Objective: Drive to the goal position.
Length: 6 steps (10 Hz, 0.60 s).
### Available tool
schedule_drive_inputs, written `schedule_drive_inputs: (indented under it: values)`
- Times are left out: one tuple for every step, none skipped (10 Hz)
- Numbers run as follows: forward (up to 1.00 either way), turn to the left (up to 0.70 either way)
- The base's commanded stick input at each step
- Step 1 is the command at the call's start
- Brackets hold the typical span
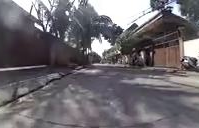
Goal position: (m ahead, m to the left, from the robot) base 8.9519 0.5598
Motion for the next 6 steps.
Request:
schedule_drive_inputs:
  values:
    - [0.70, 0.00]
    - [0.70, 0.00]
    - [0.70, 0.00]
    - [0.70, 0.00]
    - [0.70, 0.00]
    - [0.70, 0.00]
